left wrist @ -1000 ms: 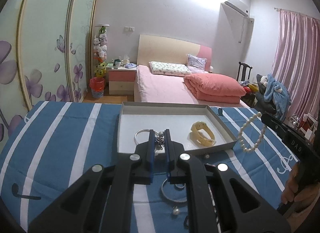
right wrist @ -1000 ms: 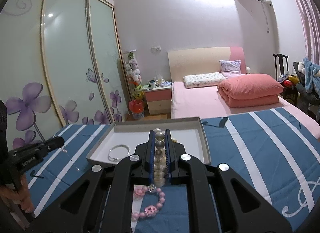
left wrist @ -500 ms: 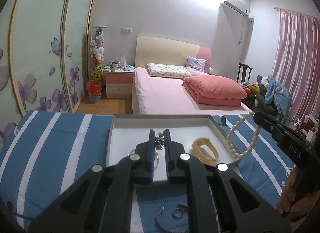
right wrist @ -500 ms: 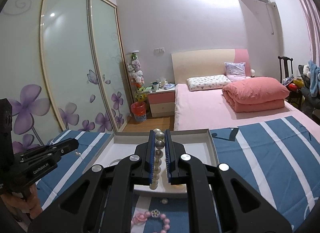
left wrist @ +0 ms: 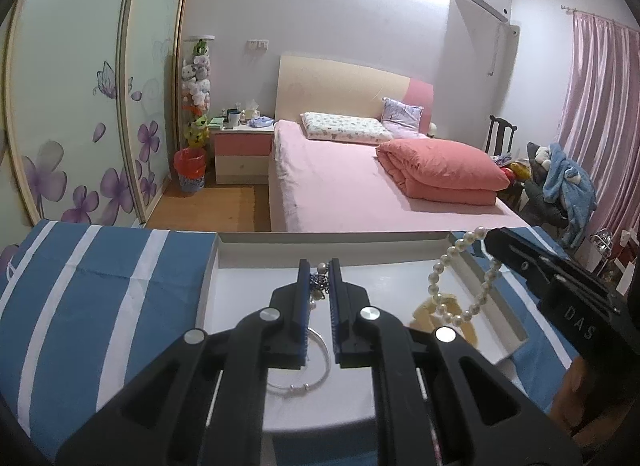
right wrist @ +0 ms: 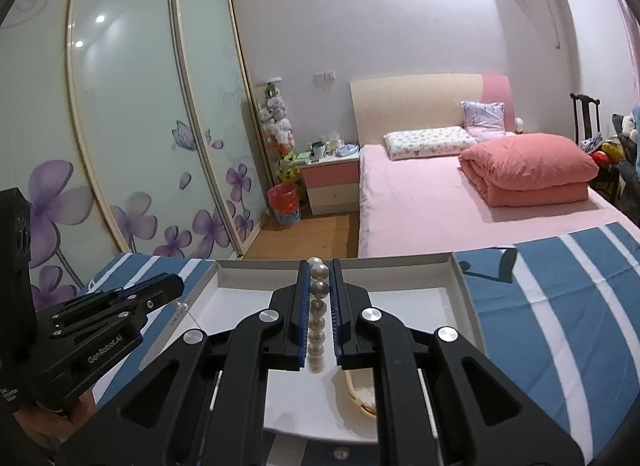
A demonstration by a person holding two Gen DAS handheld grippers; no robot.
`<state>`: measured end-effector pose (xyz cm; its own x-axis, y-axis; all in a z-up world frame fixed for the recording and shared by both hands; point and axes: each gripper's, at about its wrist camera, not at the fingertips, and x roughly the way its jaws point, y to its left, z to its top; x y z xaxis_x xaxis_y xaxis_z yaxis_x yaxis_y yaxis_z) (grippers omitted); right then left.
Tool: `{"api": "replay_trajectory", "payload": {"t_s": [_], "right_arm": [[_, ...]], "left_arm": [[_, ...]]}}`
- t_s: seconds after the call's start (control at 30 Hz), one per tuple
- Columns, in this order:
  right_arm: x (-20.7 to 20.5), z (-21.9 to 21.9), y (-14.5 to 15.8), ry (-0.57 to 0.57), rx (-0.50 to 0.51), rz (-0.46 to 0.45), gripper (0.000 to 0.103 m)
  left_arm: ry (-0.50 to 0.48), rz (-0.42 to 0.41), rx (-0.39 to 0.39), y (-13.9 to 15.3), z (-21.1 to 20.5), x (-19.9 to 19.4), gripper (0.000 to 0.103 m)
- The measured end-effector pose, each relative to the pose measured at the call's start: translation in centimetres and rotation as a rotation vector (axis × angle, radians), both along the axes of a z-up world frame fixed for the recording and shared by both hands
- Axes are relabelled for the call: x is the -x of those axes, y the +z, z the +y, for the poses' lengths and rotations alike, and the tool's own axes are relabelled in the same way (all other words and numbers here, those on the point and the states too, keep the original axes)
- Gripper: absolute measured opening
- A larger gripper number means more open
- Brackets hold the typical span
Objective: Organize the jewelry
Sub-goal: 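Lift the pearl bracelet into the tray with the right tool while the left tool carries the earrings there, then open both tools inside the tray and withdraw them to the bedspread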
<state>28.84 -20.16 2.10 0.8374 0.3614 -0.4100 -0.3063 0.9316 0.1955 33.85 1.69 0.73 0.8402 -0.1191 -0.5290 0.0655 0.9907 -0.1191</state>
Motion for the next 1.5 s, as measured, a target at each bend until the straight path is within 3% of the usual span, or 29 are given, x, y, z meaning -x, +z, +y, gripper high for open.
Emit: {"api": "replay_trajectory", "payload": {"t_s": [0.4,0.8,1.13,1.5], "right_arm": [[-2.2,0.5,-1.6,0.009,0.012,0.061,0.011],[-1.1,0.2,-1.1,0.000,0.015,0.057,0.011],[2.3,-1.0,-0.6,-0.006,0.019,0.059,0.011],[9.1,-2.0,-3.7,0.044,0.066,0.162,0.011]], "left_arm": [[0.016,0.038,0.006,-1.9,0.3,-2.4,0.015],[0.037,0.029,0.009,-1.1,1.0,-0.8,0.016],[0.028,0.016,0.033,-0.3,1.3,4.4,0.023],[-0.007,0.043,0.052,-1.7,1.1,11.9,0.035]]}}
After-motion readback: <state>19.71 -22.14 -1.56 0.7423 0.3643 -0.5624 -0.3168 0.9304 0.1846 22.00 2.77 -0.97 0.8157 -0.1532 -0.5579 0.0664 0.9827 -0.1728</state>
